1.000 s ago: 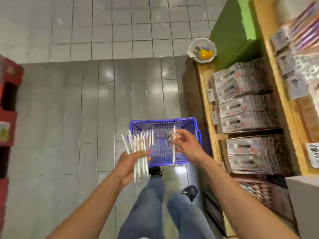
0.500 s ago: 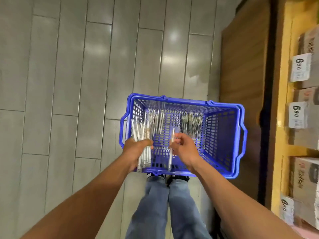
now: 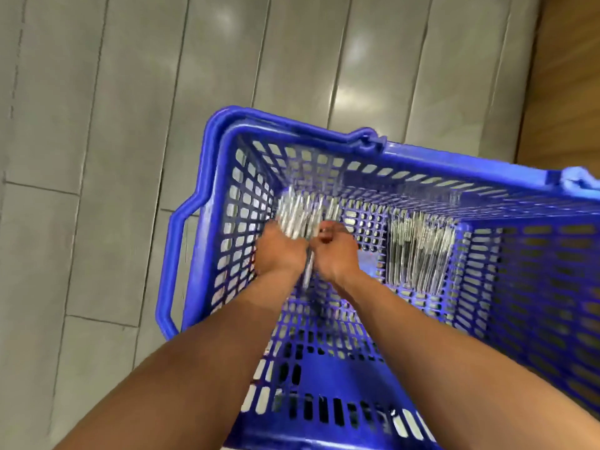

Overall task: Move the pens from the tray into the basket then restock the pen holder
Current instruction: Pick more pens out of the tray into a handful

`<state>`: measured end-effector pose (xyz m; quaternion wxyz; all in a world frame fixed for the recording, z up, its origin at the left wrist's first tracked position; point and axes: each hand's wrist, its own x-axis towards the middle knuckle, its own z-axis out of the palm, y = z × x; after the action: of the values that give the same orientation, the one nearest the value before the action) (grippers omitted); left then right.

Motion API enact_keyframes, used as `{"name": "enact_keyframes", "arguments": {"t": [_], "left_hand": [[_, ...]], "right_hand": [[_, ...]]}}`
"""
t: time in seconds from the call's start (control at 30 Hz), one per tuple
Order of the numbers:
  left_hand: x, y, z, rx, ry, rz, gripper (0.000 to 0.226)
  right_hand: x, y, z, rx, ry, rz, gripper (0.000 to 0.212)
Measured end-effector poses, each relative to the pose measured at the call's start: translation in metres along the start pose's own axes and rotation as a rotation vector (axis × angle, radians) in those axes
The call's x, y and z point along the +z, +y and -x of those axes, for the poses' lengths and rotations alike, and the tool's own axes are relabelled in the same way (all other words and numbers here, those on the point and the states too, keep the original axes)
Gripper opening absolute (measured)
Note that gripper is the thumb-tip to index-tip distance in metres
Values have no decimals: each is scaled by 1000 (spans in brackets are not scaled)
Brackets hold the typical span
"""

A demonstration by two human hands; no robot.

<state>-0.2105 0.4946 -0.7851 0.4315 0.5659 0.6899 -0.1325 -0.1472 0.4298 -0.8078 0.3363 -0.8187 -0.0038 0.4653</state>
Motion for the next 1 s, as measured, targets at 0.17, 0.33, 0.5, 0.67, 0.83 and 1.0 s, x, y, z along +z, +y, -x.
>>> {"name": "enact_keyframes", "arguments": {"t": [0.17, 0.33, 0.5, 0.67, 0.83, 1.0], "left_hand": [[12, -3, -4, 65, 105, -124, 54], [18, -9, 7, 126, 168, -106, 74], [22, -15, 16, 209, 185, -117, 77], [23, -22, 22, 281, 212, -201, 73], [19, -35, 31, 259, 123, -380, 40], [23, -42, 33, 141, 6, -557, 20]], "right_hand": [[11, 7, -13, 86, 51, -200, 25], [1, 11, -7, 39, 120, -138, 41], [-17, 20, -5, 14, 102, 44, 37], [-24, 23, -6, 31, 47, 64, 37], [-30, 24, 3, 135, -19, -4, 37], [-39, 31, 12, 145, -88, 73, 35]]}}
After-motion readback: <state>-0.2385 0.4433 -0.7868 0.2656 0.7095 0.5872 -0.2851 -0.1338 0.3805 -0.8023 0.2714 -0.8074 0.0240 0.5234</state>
